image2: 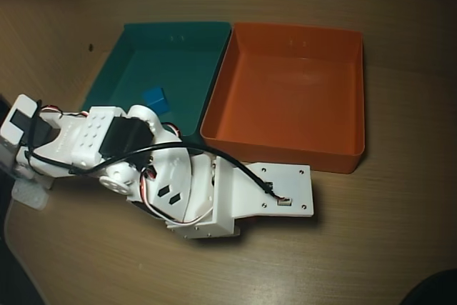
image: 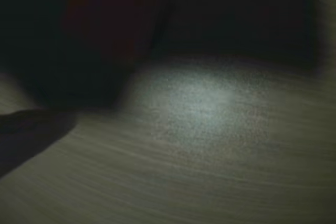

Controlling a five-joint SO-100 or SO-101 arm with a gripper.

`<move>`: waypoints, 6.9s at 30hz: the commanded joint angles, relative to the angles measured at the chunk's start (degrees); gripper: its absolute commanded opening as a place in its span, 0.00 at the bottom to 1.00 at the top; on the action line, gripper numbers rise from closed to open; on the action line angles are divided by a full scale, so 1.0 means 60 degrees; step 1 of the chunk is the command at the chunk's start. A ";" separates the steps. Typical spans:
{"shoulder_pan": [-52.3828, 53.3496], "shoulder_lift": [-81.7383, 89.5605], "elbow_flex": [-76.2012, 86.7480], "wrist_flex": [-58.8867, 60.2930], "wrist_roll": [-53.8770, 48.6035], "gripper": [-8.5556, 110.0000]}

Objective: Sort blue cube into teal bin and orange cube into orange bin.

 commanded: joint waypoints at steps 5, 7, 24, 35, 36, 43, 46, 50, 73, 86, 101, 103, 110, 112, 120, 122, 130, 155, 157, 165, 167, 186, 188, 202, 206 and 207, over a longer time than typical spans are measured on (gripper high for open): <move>-0.0044 0.0352 -0.0776 -0.0117 0.0190 0.39; -0.0044 0.0352 -0.0776 -0.0117 0.0571 0.39; -0.0176 -0.0498 -0.0791 -0.1333 0.2622 0.39; -0.0205 -0.0850 -0.0601 -0.1890 0.2666 0.39; -0.0205 -0.0835 -0.0601 -0.1890 0.2666 0.39; -0.0205 -0.0879 -0.0586 -0.1890 0.2666 0.39; -0.0205 -0.0894 -0.0571 -0.1875 0.2666 0.37; -0.0220 -0.0894 -0.0571 -0.1875 0.2666 0.26; -0.0352 -0.0015 -0.0776 -0.0381 0.2695 0.02; -0.0425 0.3325 -0.0776 -0.0396 0.2695 0.02; -0.2417 0.3984 -0.0776 -0.0439 0.2798 0.02; -0.2710 0.3940 -0.0776 -0.0747 0.2812 0.02; -0.3501 0.3413 -0.0776 -0.2285 0.2842 0.02; -0.3691 0.3091 -0.0791 -0.2578 0.2842 0.02; -0.3882 0.1172 -0.1846 -0.3560 0.2842 0.02; -0.3896 0.0615 -0.2461 -0.3560 0.2842 0.02; -0.4102 -0.0645 -0.3340 -0.3574 0.2842 0.02; -0.4028 -0.1040 -0.3340 -0.3706 0.2769 0.38; -0.4028 -0.1025 -0.3340 -0.3706 0.2769 0.38; -0.4028 -0.1025 -0.3340 -0.3706 0.2710 0.38; -0.4028 -0.1025 -0.3325 -0.3706 0.2695 0.38; -0.4160 -0.1025 -0.3311 -0.3560 0.2798 0.01; -0.4160 -0.1025 -0.3296 -0.3545 0.2725 0.02; -0.4395 0.3105 0.1846 -0.3545 0.2856 0.02; -0.4438 0.5039 0.3926 -0.3545 0.2871 0.02; -0.4438 0.5464 0.4336 -0.3545 0.2871 0.02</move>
